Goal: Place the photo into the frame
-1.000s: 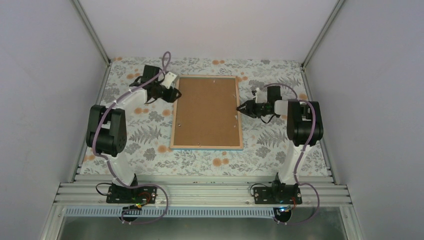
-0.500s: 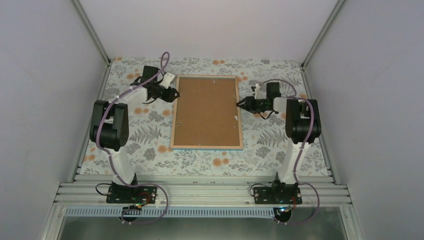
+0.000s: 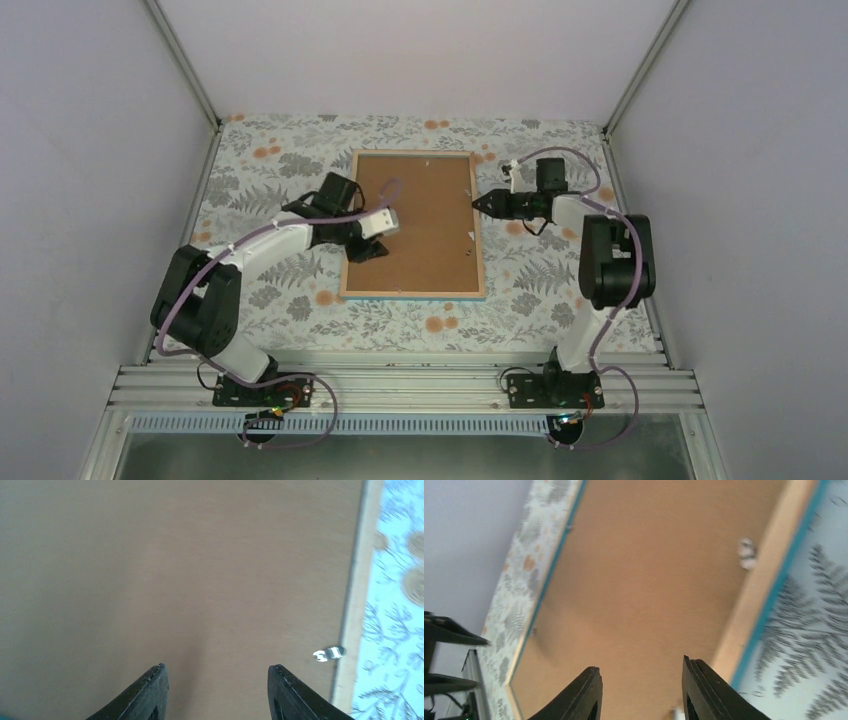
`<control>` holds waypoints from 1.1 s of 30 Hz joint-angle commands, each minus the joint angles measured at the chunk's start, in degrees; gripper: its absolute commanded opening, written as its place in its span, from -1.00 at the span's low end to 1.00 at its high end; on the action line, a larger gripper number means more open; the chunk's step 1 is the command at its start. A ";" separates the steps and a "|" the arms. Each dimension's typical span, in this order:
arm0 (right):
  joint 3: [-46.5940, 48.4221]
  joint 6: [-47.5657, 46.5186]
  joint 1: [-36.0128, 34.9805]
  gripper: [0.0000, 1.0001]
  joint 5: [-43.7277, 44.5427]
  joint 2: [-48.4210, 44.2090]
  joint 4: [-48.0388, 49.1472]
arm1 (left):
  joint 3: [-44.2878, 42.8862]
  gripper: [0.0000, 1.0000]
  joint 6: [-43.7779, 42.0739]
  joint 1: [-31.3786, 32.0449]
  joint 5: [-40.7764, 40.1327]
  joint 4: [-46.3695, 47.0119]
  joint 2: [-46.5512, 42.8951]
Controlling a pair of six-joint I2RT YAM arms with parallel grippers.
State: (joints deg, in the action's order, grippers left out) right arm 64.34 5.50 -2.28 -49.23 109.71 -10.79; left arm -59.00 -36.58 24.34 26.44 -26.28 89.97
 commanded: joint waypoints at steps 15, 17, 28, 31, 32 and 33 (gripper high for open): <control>-8.70 -3.93 -6.49 -0.22 -9.87 -4.68 -0.39 | 6.96 0.01 -15.28 16.22 -10.29 1.49 1.42; -8.93 -4.09 -6.67 -0.23 -9.92 -4.30 -0.39 | 7.47 0.01 -15.78 17.01 -11.07 2.07 1.68; -10.01 -4.29 -6.90 -0.22 -9.50 -2.69 0.15 | 7.30 0.01 -14.72 18.72 -15.07 6.98 4.33; -10.12 -4.30 -7.00 -0.22 -9.73 -2.27 0.19 | 6.35 0.00 -14.22 18.80 -15.66 7.88 4.88; -10.10 -4.28 -7.01 -0.23 -9.74 -2.18 0.23 | 5.89 0.00 -13.85 18.77 -15.61 8.11 5.08; -10.10 -4.25 -6.95 -0.23 -9.73 -2.15 0.30 | 5.50 0.00 -13.42 18.81 -15.69 8.47 5.37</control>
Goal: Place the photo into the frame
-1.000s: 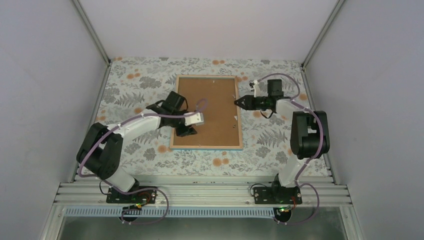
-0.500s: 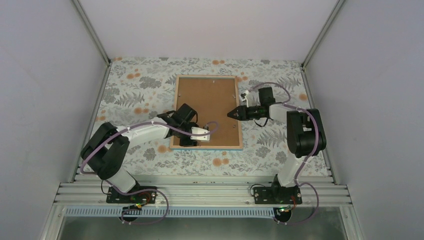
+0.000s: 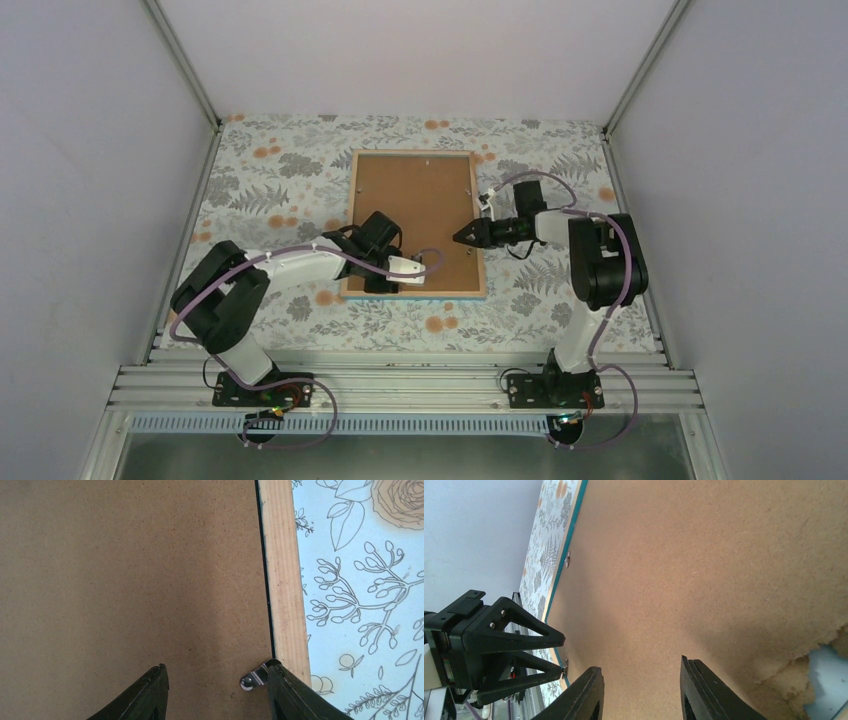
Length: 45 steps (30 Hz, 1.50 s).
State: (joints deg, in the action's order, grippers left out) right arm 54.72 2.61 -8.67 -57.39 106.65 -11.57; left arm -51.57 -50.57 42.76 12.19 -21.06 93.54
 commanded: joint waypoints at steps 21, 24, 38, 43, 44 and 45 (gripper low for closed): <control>-1.30 -4.11 -2.12 -0.23 -0.44 -0.36 -0.58 | -1.32 0.04 0.99 -0.16 -0.03 1.58 -0.92; -2.20 -6.92 -2.79 -0.28 0.37 -1.37 -2.29 | -0.76 0.04 -2.93 -0.09 -0.66 1.55 -0.95; -4.55 -17.86 -5.58 -0.80 -4.35 -0.86 -9.37 | -3.34 0.03 -7.60 3.11 -2.45 5.86 4.33; -3.33 -18.45 -5.80 -0.84 -4.39 2.96 -11.65 | -4.59 0.01 -4.51 3.12 -5.34 9.86 5.65; -3.57 -18.37 -5.83 -0.85 -4.10 3.24 -11.79 | -4.88 0.00 -3.71 3.12 -5.95 10.46 5.87; -3.83 -18.27 -5.79 -0.85 -4.00 3.45 -11.79 | -5.01 0.00 -2.98 3.12 -6.59 11.15 6.04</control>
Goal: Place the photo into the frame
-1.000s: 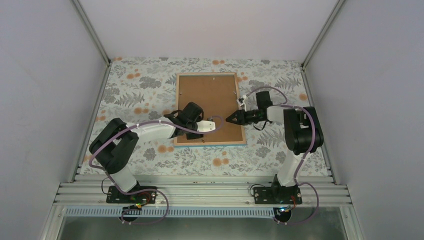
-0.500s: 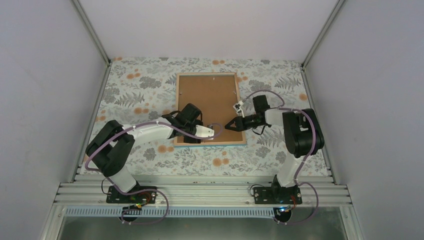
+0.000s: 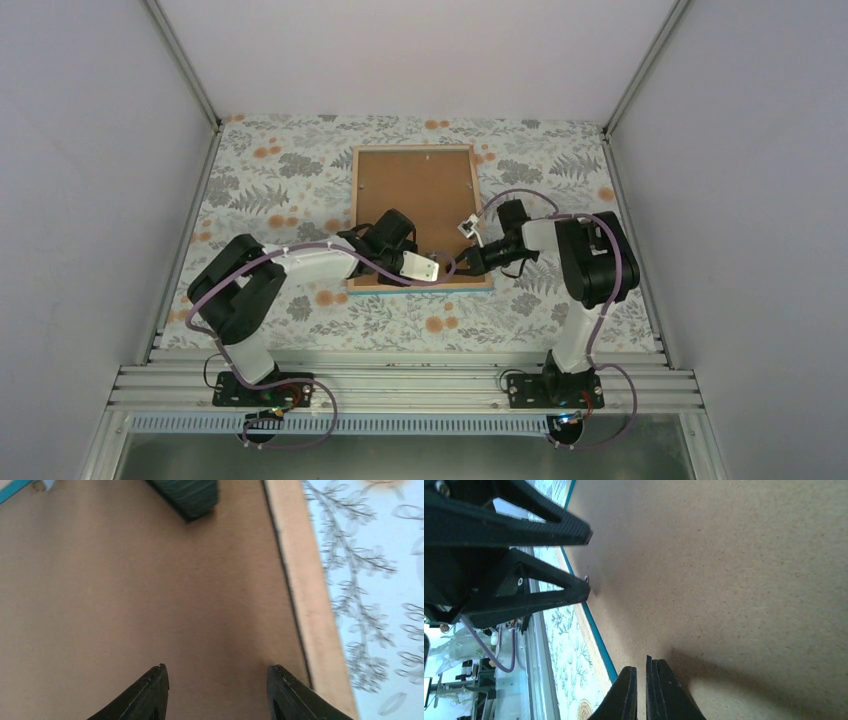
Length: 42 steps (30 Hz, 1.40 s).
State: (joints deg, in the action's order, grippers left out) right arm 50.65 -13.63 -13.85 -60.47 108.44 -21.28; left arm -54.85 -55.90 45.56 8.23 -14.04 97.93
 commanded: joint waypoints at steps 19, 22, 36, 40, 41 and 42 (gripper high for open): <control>0.69 -1.18 -1.36 -0.84 -0.95 -1.13 -1.70 | -0.09 0.08 -1.12 -1.47 5.20 -7.23 -5.73; 0.50 -1.22 -1.45 -0.84 -1.29 -0.75 -1.83 | -1.01 0.08 -1.80 -0.83 5.17 -7.49 -3.87; 0.72 -1.65 -1.53 -0.85 -1.63 1.80 -2.78 | -0.60 0.01 1.81 0.01 -2.88 -0.08 1.42; 0.45 -1.92 -1.67 -0.84 -1.32 1.83 -2.98 | -0.69 0.00 4.30 -0.24 -6.01 1.94 1.14; 0.42 -1.88 -1.73 -0.84 -1.33 1.78 -2.98 | -0.88 0.00 4.87 -0.40 -6.53 2.18 0.98; 0.48 -1.93 -1.78 -0.84 -1.24 1.70 -3.02 | -1.38 0.00 5.30 -0.62 -6.39 1.86 0.64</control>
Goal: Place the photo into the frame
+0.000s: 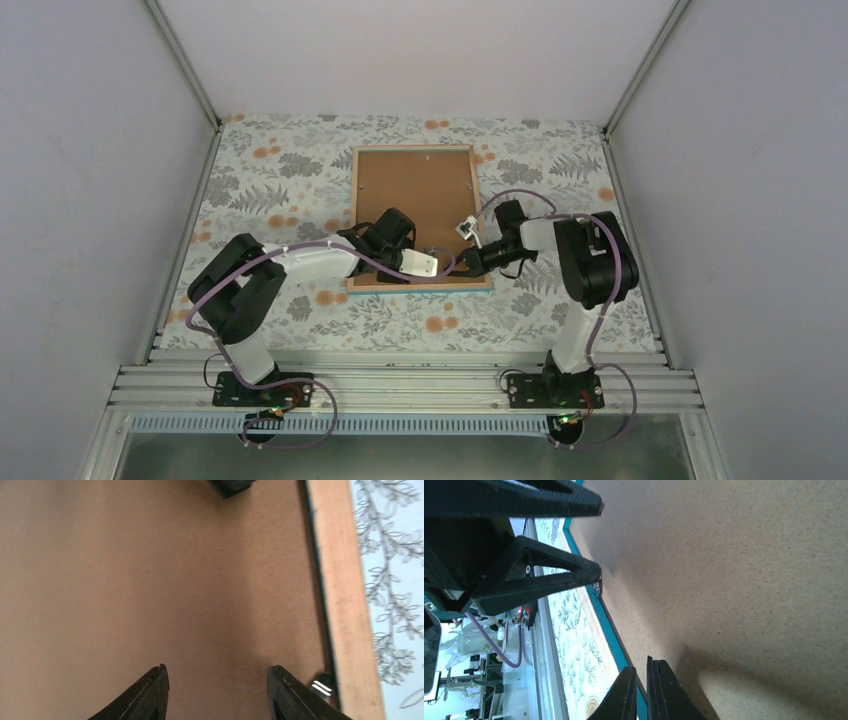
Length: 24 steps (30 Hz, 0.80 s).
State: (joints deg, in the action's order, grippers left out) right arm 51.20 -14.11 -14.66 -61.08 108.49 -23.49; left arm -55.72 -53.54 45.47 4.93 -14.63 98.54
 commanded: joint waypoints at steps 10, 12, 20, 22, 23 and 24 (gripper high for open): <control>4.68 0.87 -3.59 -0.77 1.93 -2.63 0.94 | -7.11 0.74 15.67 -9.78 8.06 -7.28 -9.90; 6.63 2.16 -4.20 -0.68 3.22 -2.76 2.28 | -8.90 1.00 19.30 -12.96 9.77 -8.75 -11.57; 12.85 4.62 -8.62 -0.52 8.14 2.23 3.84 | -14.00 1.00 38.61 -24.20 8.93 -11.06 -12.45; 12.81 4.10 -9.82 -0.52 9.13 3.59 3.40 | -15.86 1.00 40.12 -27.88 13.94 -13.79 -10.44; 12.62 3.71 -10.31 -0.52 9.48 4.18 2.88 | -16.08 1.00 40.50 -29.17 14.68 -14.75 -9.77; 12.46 3.28 -10.76 -0.52 9.56 4.76 2.24 | -15.83 1.00 40.75 -30.16 15.18 -15.29 -9.43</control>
State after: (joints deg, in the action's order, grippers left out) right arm 63.75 -10.22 -23.29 -53.82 110.00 -19.90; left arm -70.02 -20.29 19.73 14.85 -24.64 86.63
